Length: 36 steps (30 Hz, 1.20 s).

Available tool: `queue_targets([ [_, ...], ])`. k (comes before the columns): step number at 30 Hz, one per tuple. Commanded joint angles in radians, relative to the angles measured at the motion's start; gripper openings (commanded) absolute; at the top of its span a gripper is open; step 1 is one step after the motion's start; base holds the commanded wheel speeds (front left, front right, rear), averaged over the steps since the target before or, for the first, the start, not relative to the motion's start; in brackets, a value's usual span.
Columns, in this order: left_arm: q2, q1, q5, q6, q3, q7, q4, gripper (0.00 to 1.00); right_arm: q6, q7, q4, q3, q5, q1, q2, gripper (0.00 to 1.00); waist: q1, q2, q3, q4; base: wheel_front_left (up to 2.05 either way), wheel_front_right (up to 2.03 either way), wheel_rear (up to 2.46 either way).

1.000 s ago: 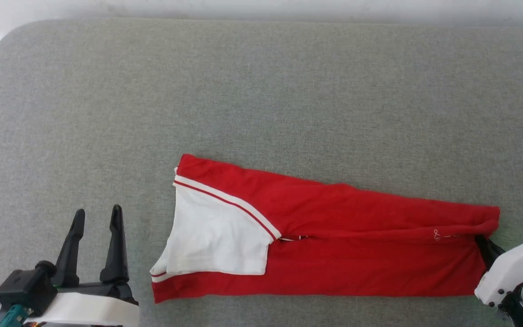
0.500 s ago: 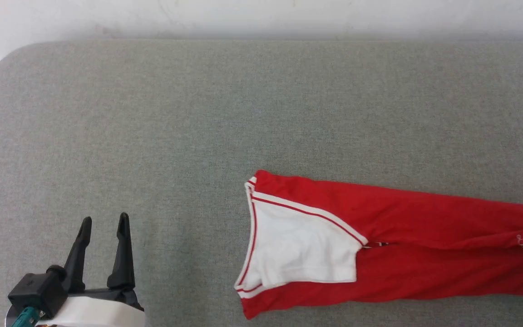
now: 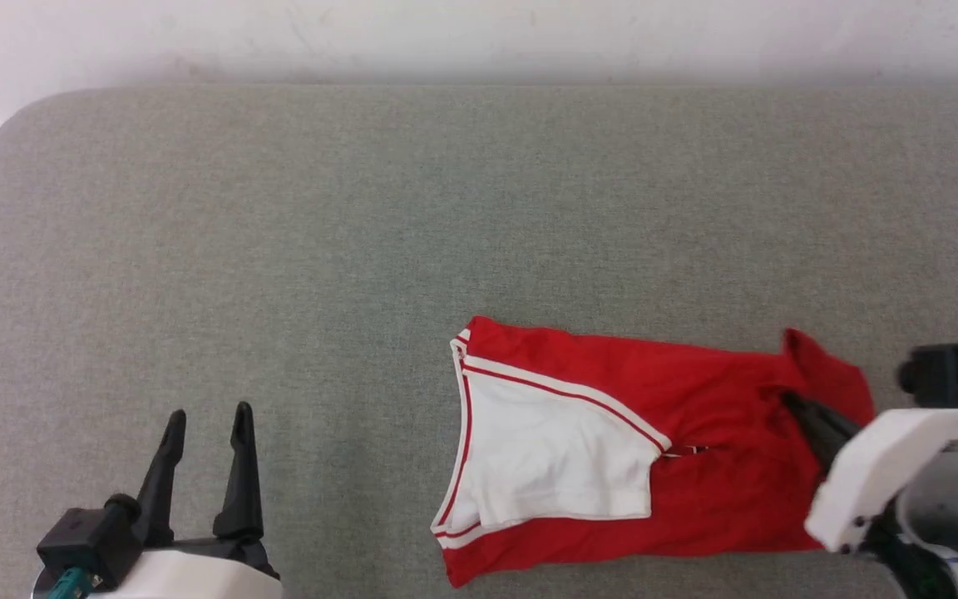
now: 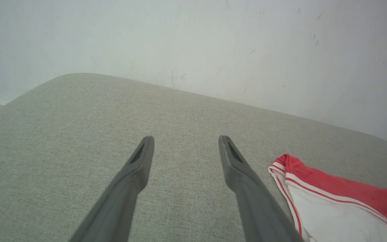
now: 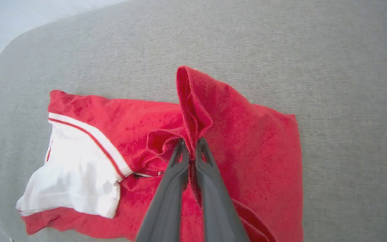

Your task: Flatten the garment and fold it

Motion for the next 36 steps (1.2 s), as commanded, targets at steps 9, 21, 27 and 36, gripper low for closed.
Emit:
queue_targets([
  [9, -0.027, -0.016, -0.003, -0.025, -0.004, -0.005, 0.025, 1.0, -0.001, 0.04, -0.057, 0.234, 0.056, -0.049, 0.003, 0.0, 0.0, 0.0, 0.004, 0.047, 0.0, 0.0, 0.0],
  [21, -0.05, -0.052, 0.003, -0.053, -0.028, -0.005, 0.069, 1.0, -0.001, -0.058, 0.22, 0.459, 0.076, -0.213, 0.003, 0.0, 0.0, 0.0, 0.005, 0.101, 0.0, 0.0, 0.0],
  [27, -0.059, -0.061, 0.001, -0.063, -0.046, -0.004, 0.101, 1.0, -0.001, -0.143, 0.462, 0.516, 0.079, -0.281, 0.003, 0.0, 0.0, 0.0, -0.022, 0.124, 0.0, 0.0, 0.0],
  [36, -0.056, -0.048, -0.001, -0.068, -0.064, 0.004, 0.121, 1.0, -0.001, -0.238, 0.571, 0.561, 0.141, -0.353, 0.004, 1.0, 0.0, 0.0, -0.062, 0.119, 0.0, 0.0, 0.0],
])
